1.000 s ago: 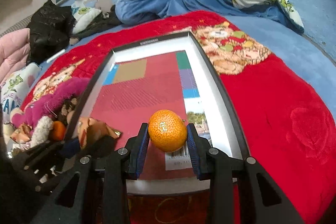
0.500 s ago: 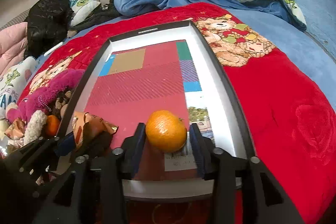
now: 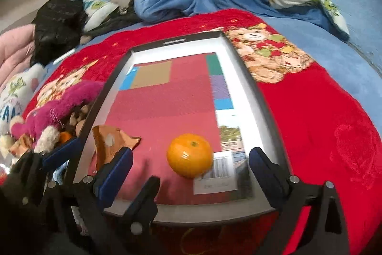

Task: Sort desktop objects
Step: 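Open the left gripper to drop the packet in the box while the right releases the orange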

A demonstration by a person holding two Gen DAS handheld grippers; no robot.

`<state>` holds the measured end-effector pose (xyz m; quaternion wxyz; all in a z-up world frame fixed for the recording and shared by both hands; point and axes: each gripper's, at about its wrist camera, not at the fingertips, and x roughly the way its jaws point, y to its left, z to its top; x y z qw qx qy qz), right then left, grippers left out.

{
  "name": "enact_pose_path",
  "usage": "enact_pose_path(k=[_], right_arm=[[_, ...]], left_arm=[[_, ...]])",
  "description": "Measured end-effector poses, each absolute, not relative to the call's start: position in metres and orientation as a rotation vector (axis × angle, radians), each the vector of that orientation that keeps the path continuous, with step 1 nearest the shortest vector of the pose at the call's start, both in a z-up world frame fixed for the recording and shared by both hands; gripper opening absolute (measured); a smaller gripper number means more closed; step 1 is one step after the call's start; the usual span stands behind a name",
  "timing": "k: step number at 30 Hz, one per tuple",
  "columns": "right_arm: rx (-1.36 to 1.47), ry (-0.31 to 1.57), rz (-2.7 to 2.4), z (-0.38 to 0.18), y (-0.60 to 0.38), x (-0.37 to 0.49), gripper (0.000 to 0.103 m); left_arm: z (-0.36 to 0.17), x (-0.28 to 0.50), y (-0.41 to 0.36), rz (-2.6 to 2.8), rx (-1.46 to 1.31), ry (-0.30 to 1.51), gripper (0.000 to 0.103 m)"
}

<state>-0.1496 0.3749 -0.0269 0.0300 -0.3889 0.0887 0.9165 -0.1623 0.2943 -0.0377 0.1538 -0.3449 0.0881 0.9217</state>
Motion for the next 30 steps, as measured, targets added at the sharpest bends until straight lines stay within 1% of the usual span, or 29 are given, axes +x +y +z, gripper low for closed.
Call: enact_pose_path(k=[3, 7, 23, 27, 30], right_arm=[[-1.188, 0.325, 2.825, -0.025, 0.382, -0.148, 0.099], [-1.178, 0.293, 2.829, -0.023, 0.380, -0.148, 0.103], [-1.138, 0.257, 2.830, -0.016, 0.377, -0.143, 0.103], [-1.072, 0.235, 2.867, -0.006, 0.371, -0.137, 0.103], [-1.015, 0.254, 2.901, 0.003, 0.365, -0.133, 0.103]], left_arm=[[-0.038, -0.163, 0.293, 2.636, -0.990, 0.242, 0.103], [-0.037, -0.159, 0.292, 2.634, -0.990, 0.247, 0.103], [-0.031, -0.155, 0.290, 2.644, -0.996, 0.227, 0.103], [-0.023, -0.152, 0.281, 2.667, -0.981, 0.205, 0.103], [-0.015, -0.147, 0.274, 2.693, -0.958, 0.208, 0.103]])
